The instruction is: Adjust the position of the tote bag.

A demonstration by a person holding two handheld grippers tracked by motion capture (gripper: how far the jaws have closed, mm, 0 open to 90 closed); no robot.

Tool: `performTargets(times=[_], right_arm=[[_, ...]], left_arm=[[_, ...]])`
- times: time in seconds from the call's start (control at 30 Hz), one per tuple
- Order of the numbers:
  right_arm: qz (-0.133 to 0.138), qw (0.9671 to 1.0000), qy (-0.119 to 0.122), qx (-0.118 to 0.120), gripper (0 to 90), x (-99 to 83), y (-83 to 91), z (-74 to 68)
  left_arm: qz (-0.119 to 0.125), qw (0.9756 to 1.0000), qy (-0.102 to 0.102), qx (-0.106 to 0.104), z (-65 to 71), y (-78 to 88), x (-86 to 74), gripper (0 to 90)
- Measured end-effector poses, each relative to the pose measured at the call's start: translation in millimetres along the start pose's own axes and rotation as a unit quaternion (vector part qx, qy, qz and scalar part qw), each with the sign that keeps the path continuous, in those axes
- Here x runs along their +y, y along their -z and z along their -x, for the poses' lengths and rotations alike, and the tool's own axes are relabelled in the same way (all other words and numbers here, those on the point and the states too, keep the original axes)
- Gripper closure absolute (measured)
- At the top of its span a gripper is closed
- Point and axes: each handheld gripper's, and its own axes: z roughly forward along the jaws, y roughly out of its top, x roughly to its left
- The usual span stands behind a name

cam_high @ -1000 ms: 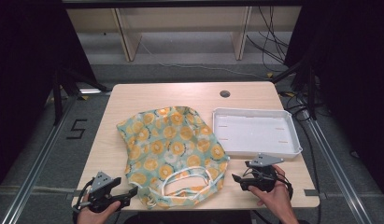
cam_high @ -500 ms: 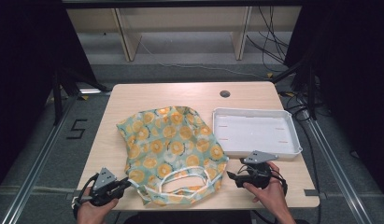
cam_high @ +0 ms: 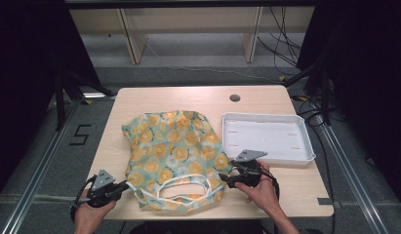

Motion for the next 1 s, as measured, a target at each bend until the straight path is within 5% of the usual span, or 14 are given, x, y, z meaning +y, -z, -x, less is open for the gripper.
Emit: performTargets(times=[0.17,0.27,0.57,0.67,0.77,0.93,0.97,1.0], right_arm=[[-0.033,0.9974,0.062,-0.012,70.6,5.7,-10.6,-16.7],[-0.043,0.9947,0.094,-0.006,82.6,9.4,-18.4,-30.0],[-0.040,0.9863,0.153,0.047,86.8,14.4,-25.5,-63.7],[-0.049,0.9838,0.165,0.051,78.9,16.1,-26.1,-72.4],[-0.049,0.9869,0.151,0.028,52.0,18.0,-16.3,-71.2],[-0.001,0.9848,0.158,0.073,34.6,20.0,5.4,-78.3],[0.006,0.9816,0.170,0.088,33.3,20.2,5.4,-81.0],[0.004,0.9813,0.164,0.101,31.9,19.5,4.1,-85.7]], left_arm=[[-0.015,0.9997,-0.005,0.019,-9.5,-1.7,-0.1,88.5],[-0.011,0.9995,0.009,0.027,-16.5,-2.6,-0.3,88.4],[-0.026,0.9982,0.007,0.053,-36.2,-8.2,0.1,87.1],[-0.014,0.9982,0.023,0.054,-37.1,-5.6,-0.4,83.1],[-0.011,0.9979,0.022,0.060,-32.7,-1.1,-1.7,71.3],[-0.028,0.9962,0.027,0.077,-18.2,15.4,-4.0,45.9],[-0.010,0.9950,0.049,0.086,-11.3,17.3,-3.8,43.0],[-0.013,0.9949,0.045,0.089,-9.3,20.8,-3.2,40.0]])
